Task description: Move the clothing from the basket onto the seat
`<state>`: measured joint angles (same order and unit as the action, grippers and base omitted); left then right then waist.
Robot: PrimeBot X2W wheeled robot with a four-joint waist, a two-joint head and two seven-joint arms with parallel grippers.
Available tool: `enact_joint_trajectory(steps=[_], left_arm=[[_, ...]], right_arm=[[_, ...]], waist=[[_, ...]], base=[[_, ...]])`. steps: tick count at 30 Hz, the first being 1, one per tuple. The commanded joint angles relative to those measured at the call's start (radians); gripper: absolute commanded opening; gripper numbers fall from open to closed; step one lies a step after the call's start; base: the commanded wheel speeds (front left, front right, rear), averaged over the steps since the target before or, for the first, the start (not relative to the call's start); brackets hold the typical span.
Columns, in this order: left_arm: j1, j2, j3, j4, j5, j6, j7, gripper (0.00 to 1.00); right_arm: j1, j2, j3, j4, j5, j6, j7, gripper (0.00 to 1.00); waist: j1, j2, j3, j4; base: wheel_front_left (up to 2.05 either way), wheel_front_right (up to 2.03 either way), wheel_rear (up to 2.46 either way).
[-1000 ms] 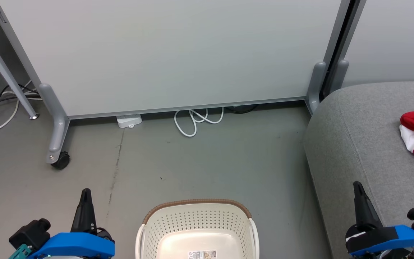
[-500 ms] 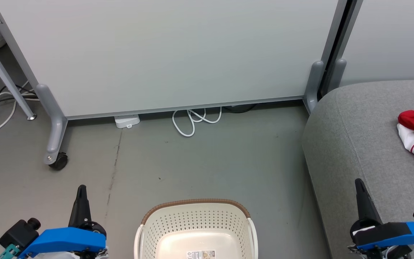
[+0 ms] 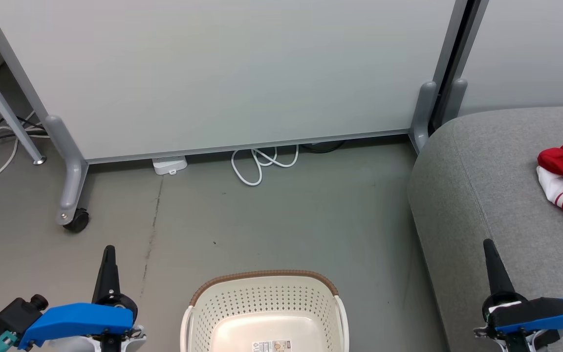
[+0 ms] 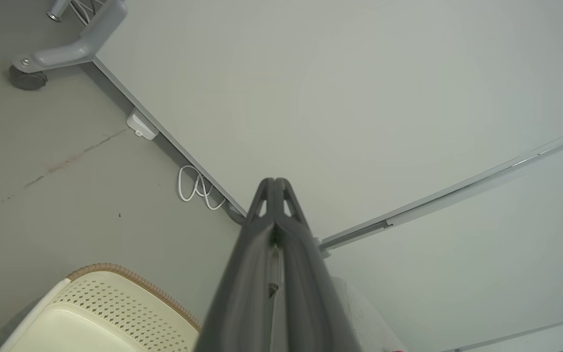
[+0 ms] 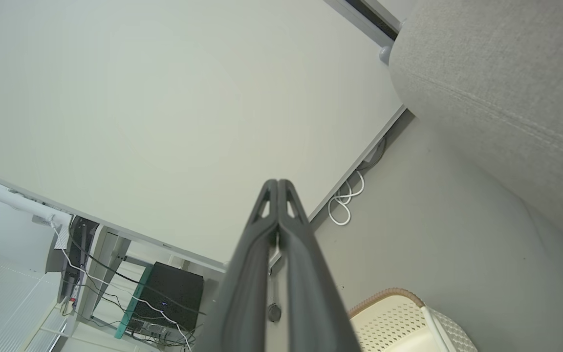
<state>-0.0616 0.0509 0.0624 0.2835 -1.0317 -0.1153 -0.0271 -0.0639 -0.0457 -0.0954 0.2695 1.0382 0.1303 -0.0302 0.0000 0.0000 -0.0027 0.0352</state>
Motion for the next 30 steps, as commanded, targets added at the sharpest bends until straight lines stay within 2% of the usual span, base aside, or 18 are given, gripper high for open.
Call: enact_joint_trajectory(steps=[1, 30], left_arm=[[-0.022, 0.001, 0.008, -0.013, -0.021, -0.007, 0.005, 0.00], [-0.039, 0.000, 0.033, -0.028, -0.319, -0.013, 0.079, 0.00]], right_arm=[[-0.026, -0.005, -0.002, -0.013, 0.022, 0.000, 0.005, 0.00], [-0.041, -0.006, -0.012, -0.021, 0.316, 0.001, 0.082, 0.00]], waist=[[0.0000, 0.0000, 0.000, 0.000], [0.0000, 0.0000, 0.003, -0.016]], base=[[0.00, 0.00, 0.00], [0.00, 0.00, 0.00]])
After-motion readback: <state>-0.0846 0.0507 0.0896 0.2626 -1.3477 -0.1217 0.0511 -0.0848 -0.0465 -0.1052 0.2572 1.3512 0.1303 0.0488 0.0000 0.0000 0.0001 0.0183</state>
